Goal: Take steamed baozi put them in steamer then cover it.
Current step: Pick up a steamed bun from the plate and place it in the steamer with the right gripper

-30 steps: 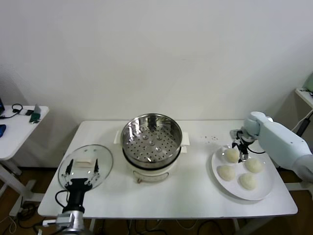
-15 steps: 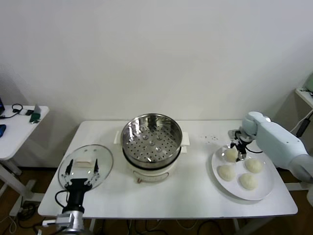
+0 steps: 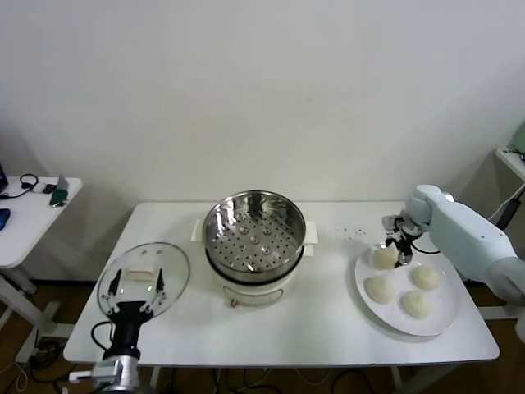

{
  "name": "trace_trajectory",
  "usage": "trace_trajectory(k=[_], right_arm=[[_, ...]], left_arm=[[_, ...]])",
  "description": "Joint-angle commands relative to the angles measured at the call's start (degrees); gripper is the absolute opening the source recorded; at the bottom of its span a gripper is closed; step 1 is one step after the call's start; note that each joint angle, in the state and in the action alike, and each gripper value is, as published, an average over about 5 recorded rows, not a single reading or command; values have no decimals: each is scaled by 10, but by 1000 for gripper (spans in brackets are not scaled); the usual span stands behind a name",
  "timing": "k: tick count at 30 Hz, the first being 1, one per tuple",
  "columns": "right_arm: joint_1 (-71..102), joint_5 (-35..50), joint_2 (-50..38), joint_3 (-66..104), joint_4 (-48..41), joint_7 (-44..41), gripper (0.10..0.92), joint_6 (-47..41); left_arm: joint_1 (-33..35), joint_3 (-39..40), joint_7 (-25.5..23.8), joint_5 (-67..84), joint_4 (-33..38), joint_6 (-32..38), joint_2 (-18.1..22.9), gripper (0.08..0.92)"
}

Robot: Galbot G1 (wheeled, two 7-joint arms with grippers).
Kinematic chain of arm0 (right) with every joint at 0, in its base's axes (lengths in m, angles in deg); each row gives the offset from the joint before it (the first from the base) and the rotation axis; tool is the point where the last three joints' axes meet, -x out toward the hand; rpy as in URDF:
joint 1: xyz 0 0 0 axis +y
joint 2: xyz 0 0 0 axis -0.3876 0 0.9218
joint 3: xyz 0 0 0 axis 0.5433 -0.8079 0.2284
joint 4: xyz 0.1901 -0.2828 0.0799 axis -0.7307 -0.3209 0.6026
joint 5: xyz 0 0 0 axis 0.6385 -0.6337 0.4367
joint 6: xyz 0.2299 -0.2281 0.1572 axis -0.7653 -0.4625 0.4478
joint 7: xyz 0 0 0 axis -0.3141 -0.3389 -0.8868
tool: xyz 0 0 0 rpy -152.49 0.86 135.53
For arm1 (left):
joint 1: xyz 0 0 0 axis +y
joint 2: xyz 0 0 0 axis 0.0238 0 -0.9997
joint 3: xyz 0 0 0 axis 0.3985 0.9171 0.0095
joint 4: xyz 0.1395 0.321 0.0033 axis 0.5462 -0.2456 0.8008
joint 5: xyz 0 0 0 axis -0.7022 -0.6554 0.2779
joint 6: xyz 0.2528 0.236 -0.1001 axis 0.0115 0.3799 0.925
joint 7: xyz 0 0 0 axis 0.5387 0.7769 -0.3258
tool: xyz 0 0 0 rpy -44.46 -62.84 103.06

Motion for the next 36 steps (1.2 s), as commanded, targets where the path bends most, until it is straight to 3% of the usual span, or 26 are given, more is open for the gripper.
trace_trajectory(k=[1, 8, 17, 27, 36], right_arm=[[-48, 22, -15, -50, 43, -3, 696, 9], [-195, 80, -26, -181, 129, -11, 696, 44], [-358, 104, 24, -290, 220, -21, 698, 116], [-405, 47, 169, -288, 238, -21, 704, 218], [-329, -54, 288, -226, 196, -16, 708, 259]], left_arm=[[3, -1, 0, 3, 2, 1, 0, 823], [8, -2, -1, 5, 7, 1, -1, 823], [13, 3, -2, 3, 5, 2, -4, 823], [15, 3, 1, 21, 8, -3, -12, 823], [25, 0, 2, 29, 15, -2, -28, 823]])
